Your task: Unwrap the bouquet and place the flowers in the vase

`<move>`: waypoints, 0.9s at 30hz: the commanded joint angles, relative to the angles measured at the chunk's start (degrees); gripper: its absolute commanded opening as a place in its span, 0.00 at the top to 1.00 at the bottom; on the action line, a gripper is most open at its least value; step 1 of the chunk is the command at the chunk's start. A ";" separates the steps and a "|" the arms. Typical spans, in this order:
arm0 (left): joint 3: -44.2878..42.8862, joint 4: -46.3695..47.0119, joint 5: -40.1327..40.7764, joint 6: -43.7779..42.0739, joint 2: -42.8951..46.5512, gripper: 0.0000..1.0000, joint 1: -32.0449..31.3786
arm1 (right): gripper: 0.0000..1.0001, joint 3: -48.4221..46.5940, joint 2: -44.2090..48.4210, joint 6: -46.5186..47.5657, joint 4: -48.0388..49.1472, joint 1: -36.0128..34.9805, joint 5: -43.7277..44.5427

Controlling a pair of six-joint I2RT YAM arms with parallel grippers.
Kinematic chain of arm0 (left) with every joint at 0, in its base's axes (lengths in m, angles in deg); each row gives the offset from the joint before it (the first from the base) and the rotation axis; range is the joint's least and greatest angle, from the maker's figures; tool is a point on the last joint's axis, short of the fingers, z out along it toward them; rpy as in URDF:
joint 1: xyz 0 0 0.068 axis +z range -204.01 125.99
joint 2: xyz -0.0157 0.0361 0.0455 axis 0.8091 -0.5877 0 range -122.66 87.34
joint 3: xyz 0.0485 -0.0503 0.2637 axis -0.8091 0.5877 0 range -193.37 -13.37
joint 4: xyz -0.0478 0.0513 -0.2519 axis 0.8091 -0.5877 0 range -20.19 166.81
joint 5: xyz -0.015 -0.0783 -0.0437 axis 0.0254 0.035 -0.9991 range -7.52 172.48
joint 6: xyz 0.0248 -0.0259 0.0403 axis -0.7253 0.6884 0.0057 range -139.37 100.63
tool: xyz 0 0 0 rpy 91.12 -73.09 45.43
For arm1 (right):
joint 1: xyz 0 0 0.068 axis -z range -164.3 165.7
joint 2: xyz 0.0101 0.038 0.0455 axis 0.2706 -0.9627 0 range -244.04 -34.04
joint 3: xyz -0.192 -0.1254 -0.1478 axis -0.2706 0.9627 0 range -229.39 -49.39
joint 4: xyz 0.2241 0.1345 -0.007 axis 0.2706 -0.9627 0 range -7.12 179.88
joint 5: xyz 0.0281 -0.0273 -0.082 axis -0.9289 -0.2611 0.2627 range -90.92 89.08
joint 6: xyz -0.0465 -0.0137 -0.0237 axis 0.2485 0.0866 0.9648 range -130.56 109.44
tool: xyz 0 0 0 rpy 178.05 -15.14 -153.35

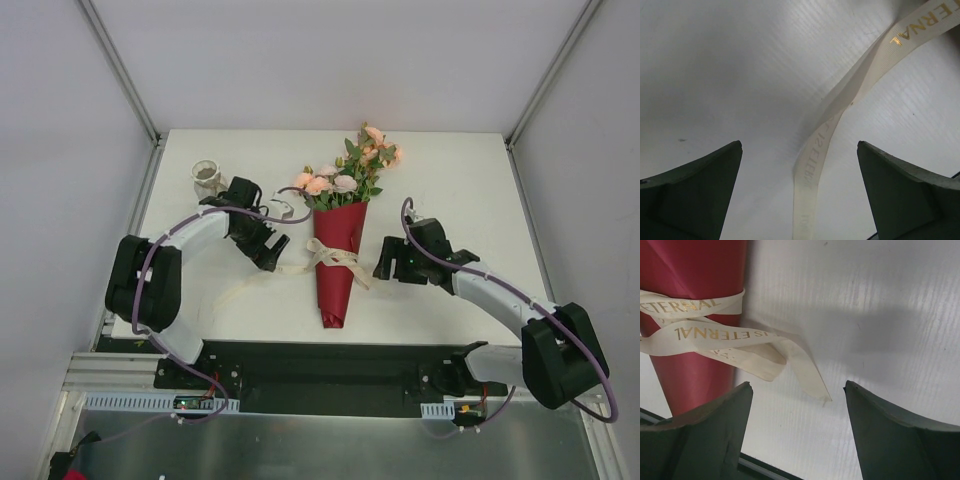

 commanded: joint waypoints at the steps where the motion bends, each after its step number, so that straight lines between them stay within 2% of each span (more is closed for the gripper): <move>1: -2.39 3.08 4.00 -3.35 -4.02 0.01 -3.17 | 0.22 -0.69 -0.12 0.77 4.34 -0.22 -2.68; 3: -2.30 3.61 4.71 -3.79 -5.87 0.01 -3.43 | 0.22 -0.51 -0.39 0.86 5.13 -0.22 -3.03; 4: -2.13 3.52 4.88 -4.14 -6.40 0.04 -3.35 | 0.22 -0.60 -0.56 0.86 5.31 -0.22 -3.30; 7: -0.82 3.52 5.06 -5.29 -6.76 0.21 -3.61 | 0.23 -1.21 -1.61 1.13 6.88 -0.22 -6.27; 8: -0.64 3.61 5.24 -5.38 -6.58 0.35 -3.61 | 0.23 -1.30 -2.40 1.13 8.37 -0.31 -7.33; 10: 0.15 3.70 5.67 -5.55 -6.32 0.51 -3.70 | 0.25 -1.65 -3.28 1.13 9.87 -0.31 -9.96; 11: 0.33 3.61 6.02 -5.55 -5.88 0.66 -3.70 | 0.25 -1.66 -4.07 1.13 11.53 -0.22 -10.94; 13: 0.86 3.70 6.20 -5.55 -5.53 0.76 -3.61 | 0.27 -1.57 -4.60 1.56 14.34 -0.31 -13.56; 15: 1.21 3.70 6.29 -5.38 -5.00 0.80 -3.61 | 0.28 -1.57 -5.13 2.00 15.41 -0.40 -14.63; 18: 1.13 3.70 6.20 -5.03 -4.74 0.78 -3.70 | 0.31 -1.74 -5.48 4.19 16.91 -1.18 -16.22; 27: 0.86 3.61 6.99 -4.50 -3.86 0.77 -3.70 | 0.41 -2.45 -9.26 6.58 16.64 -2.51 -11.74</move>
